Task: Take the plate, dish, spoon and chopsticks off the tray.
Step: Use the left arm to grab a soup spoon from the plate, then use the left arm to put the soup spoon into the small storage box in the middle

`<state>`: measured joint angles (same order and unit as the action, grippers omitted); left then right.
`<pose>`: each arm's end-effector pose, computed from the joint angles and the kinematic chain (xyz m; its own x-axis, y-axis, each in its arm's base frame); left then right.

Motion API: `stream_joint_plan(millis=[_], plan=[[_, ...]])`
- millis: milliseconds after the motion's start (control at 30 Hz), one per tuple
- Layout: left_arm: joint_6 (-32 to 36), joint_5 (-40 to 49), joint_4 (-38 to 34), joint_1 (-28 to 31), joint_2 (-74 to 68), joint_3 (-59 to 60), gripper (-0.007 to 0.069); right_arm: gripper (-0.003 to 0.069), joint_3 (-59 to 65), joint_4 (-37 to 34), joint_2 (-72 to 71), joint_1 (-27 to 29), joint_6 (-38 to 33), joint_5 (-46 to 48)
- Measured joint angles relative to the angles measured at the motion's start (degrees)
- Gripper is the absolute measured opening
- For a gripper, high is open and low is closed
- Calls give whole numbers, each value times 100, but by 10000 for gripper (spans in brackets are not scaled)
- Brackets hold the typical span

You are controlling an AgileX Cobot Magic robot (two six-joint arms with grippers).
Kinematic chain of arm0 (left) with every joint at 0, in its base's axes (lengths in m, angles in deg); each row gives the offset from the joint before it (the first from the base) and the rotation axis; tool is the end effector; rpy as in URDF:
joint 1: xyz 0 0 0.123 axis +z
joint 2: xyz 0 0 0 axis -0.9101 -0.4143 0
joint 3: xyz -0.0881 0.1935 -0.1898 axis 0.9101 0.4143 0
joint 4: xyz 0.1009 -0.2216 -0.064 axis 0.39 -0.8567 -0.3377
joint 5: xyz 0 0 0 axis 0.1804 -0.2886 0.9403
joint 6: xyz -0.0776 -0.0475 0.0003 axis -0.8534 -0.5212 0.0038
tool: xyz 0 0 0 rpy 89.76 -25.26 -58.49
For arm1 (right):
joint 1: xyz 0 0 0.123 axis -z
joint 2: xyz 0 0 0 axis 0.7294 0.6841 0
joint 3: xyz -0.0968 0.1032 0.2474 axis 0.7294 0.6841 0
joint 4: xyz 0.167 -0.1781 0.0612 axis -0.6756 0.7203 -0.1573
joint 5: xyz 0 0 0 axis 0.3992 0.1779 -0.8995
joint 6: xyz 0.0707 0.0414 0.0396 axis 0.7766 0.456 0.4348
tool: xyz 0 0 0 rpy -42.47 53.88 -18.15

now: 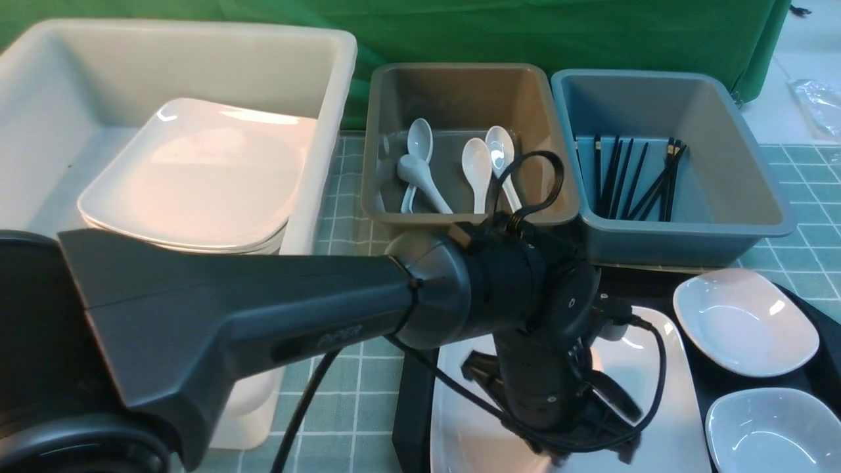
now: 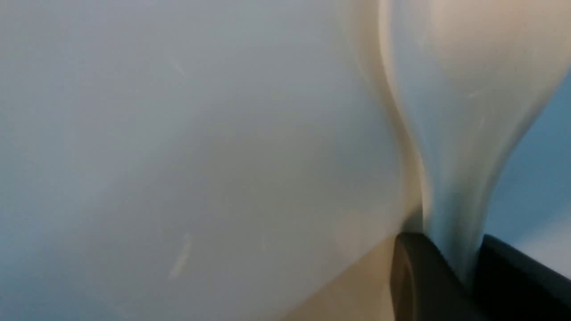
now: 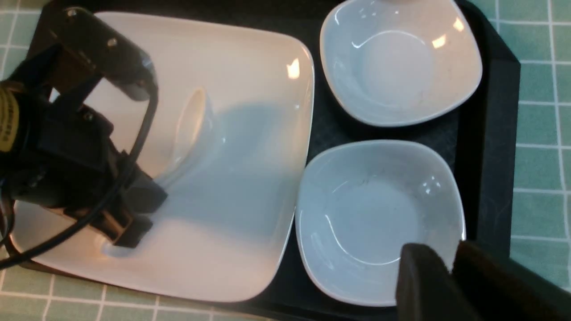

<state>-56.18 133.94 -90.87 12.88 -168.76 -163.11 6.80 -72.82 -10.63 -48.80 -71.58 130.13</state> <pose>0.2575 -0.3442 0.1748 -0.7555 0.6135 -0.2299 0.6454 0.7573 -0.0997 0.1212 0.0135 0.3563 -0.6718 -0.0390 -0.7397 -0.1212 0.9909 0.0578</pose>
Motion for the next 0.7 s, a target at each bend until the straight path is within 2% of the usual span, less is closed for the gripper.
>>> stream_joint_plan(millis=[33, 133, 233, 333, 400, 500, 700], plan=[[0, 202, 427, 27, 127, -106, 92, 141, 4, 0, 0, 0, 0, -7], [-2, 329, 891, 178, 403, -479, 92, 142, 4, 0, 0, 0, 0, -30], [96, 255, 1149, 608, 622, -1179, 92, 142, 4, 5, 0, 0, 0, -106], [308, -218, 1113, 1174, 613, -1953, 92, 142, 4, 5, 0, 0, 0, -240], [525, -781, 843, 1716, 449, -2458, 92, 143, 4, 1, 0, 0, 25, -385], [637, -1273, 577, 2183, 132, -2828, 92, 143, 11, -5, 0, 0, 149, -599], [654, -1495, 482, 2506, -440, -2893, 134, 143, 11, -5, 6, 0, 149, -735]])
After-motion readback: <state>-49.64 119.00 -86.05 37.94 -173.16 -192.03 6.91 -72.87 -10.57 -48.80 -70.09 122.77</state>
